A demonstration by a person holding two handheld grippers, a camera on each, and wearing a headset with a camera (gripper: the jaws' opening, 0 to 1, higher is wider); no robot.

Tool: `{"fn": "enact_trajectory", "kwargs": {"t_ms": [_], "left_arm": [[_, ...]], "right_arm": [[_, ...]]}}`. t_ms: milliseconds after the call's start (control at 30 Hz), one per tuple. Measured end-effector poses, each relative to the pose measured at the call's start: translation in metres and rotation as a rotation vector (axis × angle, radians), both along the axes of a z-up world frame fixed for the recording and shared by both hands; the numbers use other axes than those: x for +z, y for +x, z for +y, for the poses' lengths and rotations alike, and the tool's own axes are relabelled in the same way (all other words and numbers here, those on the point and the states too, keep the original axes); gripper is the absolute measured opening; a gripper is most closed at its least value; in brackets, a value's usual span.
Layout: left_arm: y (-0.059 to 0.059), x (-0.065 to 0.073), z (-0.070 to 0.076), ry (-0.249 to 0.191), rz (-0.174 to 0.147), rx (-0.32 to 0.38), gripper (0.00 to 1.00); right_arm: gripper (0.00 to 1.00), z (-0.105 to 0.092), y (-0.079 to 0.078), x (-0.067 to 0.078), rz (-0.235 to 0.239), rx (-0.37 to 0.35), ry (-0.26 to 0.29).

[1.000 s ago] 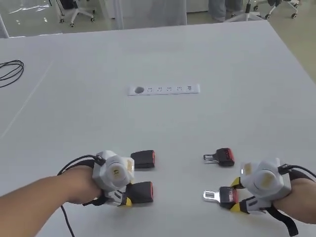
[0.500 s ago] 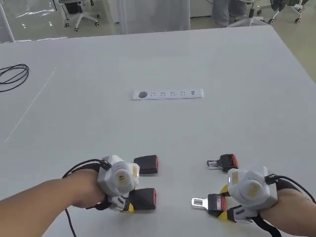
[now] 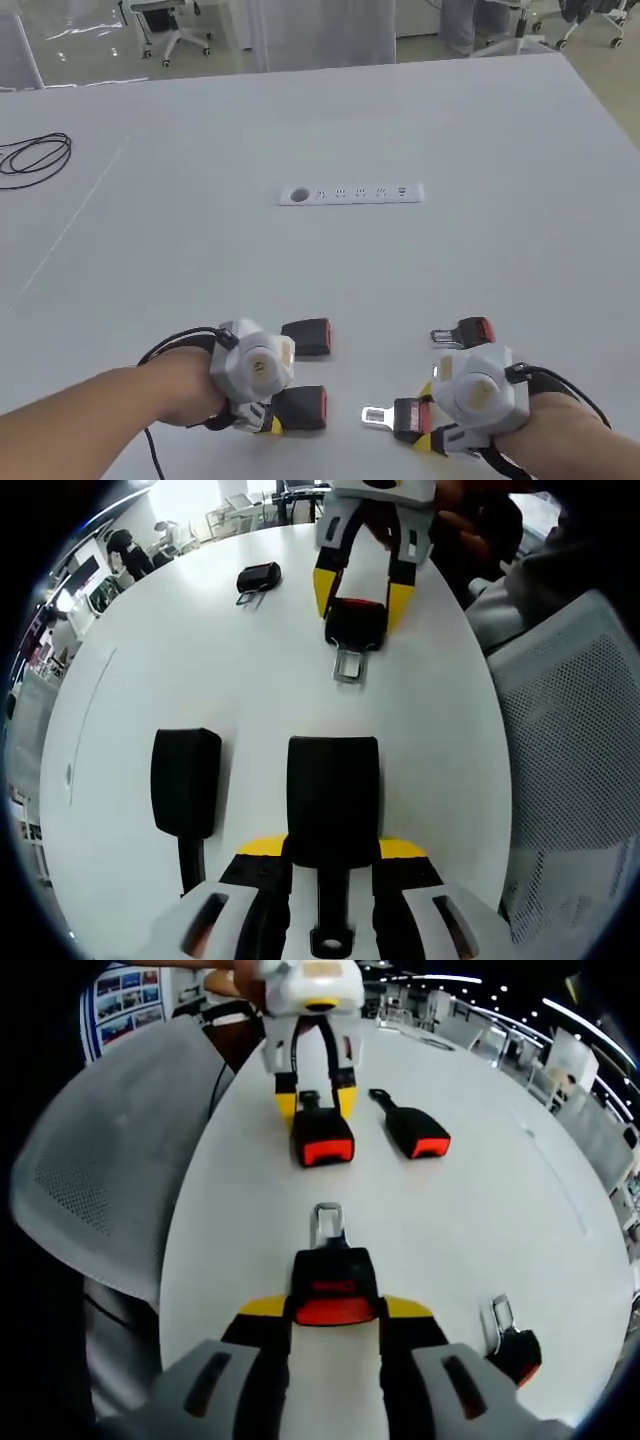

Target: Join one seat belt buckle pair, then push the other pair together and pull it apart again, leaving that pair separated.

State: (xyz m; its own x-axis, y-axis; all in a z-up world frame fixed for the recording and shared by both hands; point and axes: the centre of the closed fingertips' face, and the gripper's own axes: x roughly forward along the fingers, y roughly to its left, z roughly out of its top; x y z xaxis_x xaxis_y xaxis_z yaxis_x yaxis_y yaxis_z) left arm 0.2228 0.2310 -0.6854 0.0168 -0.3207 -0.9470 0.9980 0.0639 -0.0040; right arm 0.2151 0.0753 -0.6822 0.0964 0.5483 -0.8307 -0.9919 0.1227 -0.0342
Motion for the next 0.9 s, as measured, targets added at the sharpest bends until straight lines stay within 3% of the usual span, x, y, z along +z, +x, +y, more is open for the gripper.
{"fn": "enact_trajectory", "kwargs": {"t_ms": [267,500,900], "left_arm": [[0.0,0.0,0.0,0.01,-0.003,-0.006,0.31],[0.0,0.0,0.0,0.01,-0.004,-0.007,0.31],[0.0,0.0,0.0,0.03,-0.002,-0.027,0.31]], "right_arm": [[0.33,0.018,0.005,-0.001,-0.024,0.017,0.002],[0.33,0.036,0.007,-0.002,-0.009,0.025,0.012],[0.33,0.05,0.008,-0.001,-0.033,0.071,0.016]]}}
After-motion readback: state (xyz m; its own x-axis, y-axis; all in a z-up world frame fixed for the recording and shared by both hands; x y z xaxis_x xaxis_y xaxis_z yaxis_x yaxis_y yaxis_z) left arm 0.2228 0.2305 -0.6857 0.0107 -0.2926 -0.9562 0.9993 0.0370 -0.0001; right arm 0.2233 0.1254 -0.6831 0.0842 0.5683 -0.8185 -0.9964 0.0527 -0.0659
